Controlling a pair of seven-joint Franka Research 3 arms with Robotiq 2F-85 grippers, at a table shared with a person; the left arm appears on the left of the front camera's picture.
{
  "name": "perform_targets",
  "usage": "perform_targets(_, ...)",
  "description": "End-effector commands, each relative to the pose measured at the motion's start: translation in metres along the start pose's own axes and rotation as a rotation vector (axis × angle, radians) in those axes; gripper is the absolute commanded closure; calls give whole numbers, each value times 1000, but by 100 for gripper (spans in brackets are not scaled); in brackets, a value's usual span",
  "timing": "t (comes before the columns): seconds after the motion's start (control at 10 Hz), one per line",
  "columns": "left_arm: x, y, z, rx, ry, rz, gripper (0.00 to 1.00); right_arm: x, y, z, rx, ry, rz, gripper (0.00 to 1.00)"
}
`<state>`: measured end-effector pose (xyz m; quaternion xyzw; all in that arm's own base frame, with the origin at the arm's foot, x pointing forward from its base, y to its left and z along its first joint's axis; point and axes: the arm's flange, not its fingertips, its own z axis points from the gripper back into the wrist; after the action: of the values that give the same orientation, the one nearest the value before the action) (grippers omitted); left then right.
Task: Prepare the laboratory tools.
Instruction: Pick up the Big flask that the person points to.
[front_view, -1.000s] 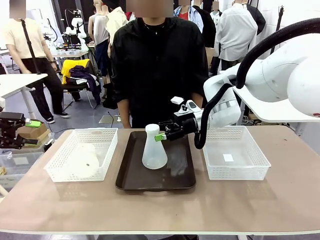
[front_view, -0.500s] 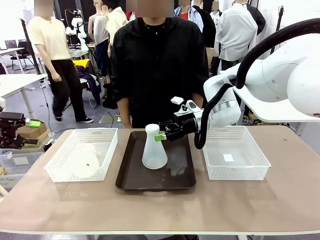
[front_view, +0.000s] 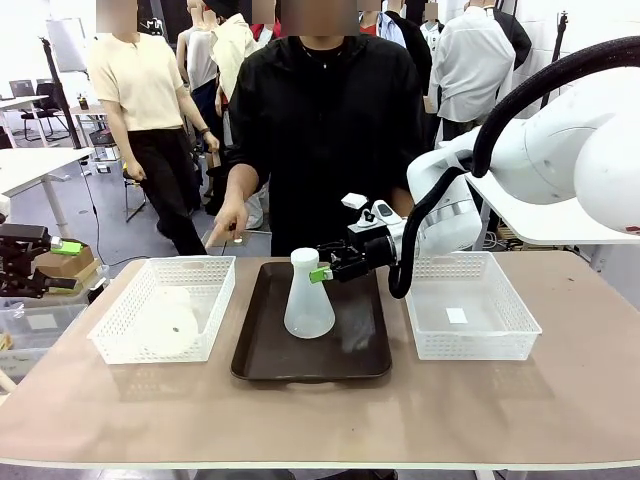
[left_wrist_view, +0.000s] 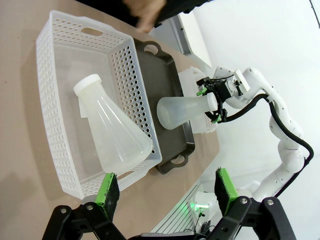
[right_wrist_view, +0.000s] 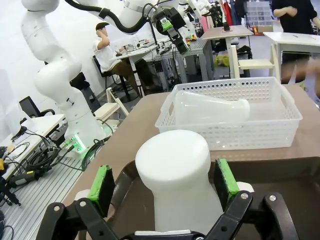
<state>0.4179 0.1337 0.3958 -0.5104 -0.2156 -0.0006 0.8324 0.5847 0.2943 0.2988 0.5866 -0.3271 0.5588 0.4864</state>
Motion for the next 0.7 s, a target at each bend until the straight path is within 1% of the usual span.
perform_targets(0.0, 0, -1, 1, -5, -6, 5, 0, 22, 30, 10, -18, 56, 62, 0)
perform_targets(0.1, 0, -1, 1, -5, -6, 5, 0, 37, 51, 24, -59, 103, 104, 0)
perform_targets(0.2, 0, -1, 1, -5, -6, 5, 0, 49, 65, 44, -133, 142, 137, 0)
perform_targets(0.3, 0, -1, 1, -5, -6, 5, 0, 57, 75, 65, -211, 146, 161, 0)
perform_targets(0.4, 0, -1, 1, -5, -6, 5, 0, 63, 84, 83, -258, 175, 158, 0)
perform_targets(0.5, 0, -1, 1, -5, -6, 5, 0, 67, 96, 100, -278, 209, 127, 0)
perform_targets(0.6, 0, -1, 1, -5, -6, 5, 0, 72, 107, 118, -358, 242, 118, 0)
